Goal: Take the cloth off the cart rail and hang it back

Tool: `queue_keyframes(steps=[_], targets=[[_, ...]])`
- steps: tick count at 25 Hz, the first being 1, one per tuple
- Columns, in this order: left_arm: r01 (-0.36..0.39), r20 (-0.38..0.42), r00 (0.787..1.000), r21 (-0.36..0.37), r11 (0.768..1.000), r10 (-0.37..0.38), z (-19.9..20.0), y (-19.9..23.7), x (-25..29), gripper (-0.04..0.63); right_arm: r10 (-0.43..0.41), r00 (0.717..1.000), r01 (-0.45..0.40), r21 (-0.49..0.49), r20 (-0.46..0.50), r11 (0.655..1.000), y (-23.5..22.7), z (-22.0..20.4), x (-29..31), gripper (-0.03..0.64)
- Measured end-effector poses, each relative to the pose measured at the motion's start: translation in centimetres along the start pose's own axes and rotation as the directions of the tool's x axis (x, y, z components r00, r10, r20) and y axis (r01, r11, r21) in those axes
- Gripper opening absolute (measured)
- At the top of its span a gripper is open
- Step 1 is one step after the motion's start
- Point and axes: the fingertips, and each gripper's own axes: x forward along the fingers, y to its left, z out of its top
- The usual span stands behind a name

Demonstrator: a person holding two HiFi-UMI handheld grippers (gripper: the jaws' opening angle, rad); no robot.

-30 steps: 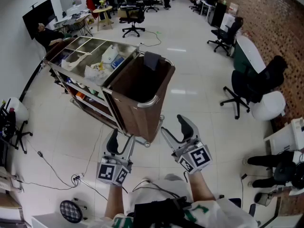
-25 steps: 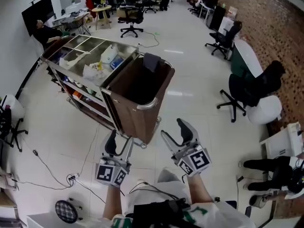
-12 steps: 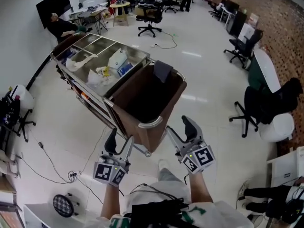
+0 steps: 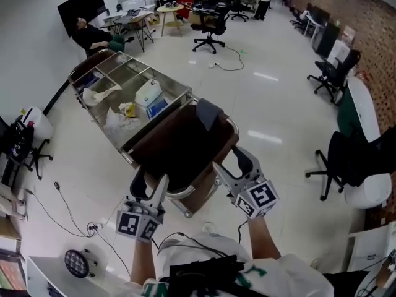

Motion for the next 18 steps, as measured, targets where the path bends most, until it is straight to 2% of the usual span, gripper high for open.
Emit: queue_keyframes(steps=[6,10,14,18], targets=[[-0.010,-0.010,1.000,0.019,1.000,0.011,-0.3,1.5,2.6,0.270,0.041,0.991,-0.041,0.007,-0.128,0.999,-3.7,-1.4,4.2,0.310],[0.003,-0.028,1.000,0.019,1.000,-0.002,-0.6,2.4,3.2,0.270,0.044,0.961,-0.069,-0.084,-0.271,0.994,-6.7,-3.2,8.5,0.310],[0.012,-0.024,1.000,-0.002,1.000,-0.012,0.8,2.4,3.3,0.270,0.029,0.888,-0.133,-0.195,-0.460,0.972,-10.6,-6.8,14.2,0.310],[-0.006,-0.025,1.000,-0.010,1.000,0.006,1.4,3.6,2.5,0.270,0.004,0.760,-0.201,-0.229,-0.650,0.952,-14.6,-12.8,20.2,0.310]])
